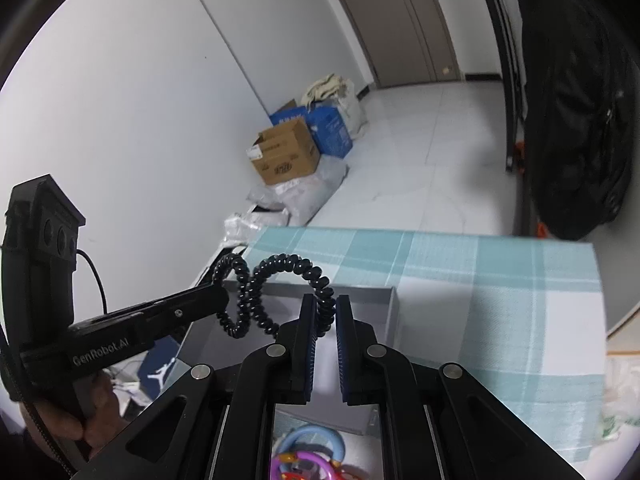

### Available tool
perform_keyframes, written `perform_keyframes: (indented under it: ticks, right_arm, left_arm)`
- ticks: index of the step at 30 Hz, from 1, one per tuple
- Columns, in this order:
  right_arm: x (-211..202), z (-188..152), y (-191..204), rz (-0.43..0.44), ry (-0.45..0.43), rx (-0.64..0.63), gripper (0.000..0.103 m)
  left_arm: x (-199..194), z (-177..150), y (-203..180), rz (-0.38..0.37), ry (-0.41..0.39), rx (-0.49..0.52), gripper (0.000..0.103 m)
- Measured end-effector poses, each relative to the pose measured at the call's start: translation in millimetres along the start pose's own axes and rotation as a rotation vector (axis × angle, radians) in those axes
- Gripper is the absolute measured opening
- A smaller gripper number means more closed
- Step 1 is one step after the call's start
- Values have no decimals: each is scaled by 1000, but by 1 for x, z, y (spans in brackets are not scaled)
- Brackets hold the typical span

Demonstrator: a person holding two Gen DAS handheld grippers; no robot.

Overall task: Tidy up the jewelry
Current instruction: 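Carry both bracelets into the silver box and open both grippers, then lift both grippers out of the silver box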

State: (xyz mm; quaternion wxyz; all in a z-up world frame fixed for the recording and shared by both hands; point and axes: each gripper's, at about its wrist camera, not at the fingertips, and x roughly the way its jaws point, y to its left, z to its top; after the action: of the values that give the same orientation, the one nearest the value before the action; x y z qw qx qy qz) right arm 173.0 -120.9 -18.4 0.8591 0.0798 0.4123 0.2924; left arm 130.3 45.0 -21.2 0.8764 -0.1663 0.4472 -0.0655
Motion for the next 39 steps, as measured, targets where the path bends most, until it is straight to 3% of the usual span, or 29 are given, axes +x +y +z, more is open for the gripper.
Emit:
perform_keyframes:
  ticks: [4, 7, 10, 12, 14, 25, 39]
  right_arm:
    - [9, 1, 2, -10, 25, -8, 12]
    - [10, -1, 4, 1, 28, -14, 12]
    - [7, -3, 8, -9, 23, -38, 28]
    - [3, -5, 9, -17, 8, -50, 47]
    - [-3, -5, 10, -20, -13, -50, 56]
    - [-25, -5, 13, -44, -58, -39, 60]
    - [-60, -23, 33, -64, -144, -113, 80]
  left_arm:
    - [7, 1, 2, 0, -3, -19, 5]
    - [15, 2, 3, -23, 45, -46, 6]
    - [15, 2, -2, -19, 71, -20, 12]
    - [10, 1, -5, -1, 58, 1, 23]
    - [5, 0, -4, 6, 42, 5, 43]
    - [-22, -2, 10, 64, -21, -67, 44]
    - [-49, -21, -3, 86, -86, 33, 45]
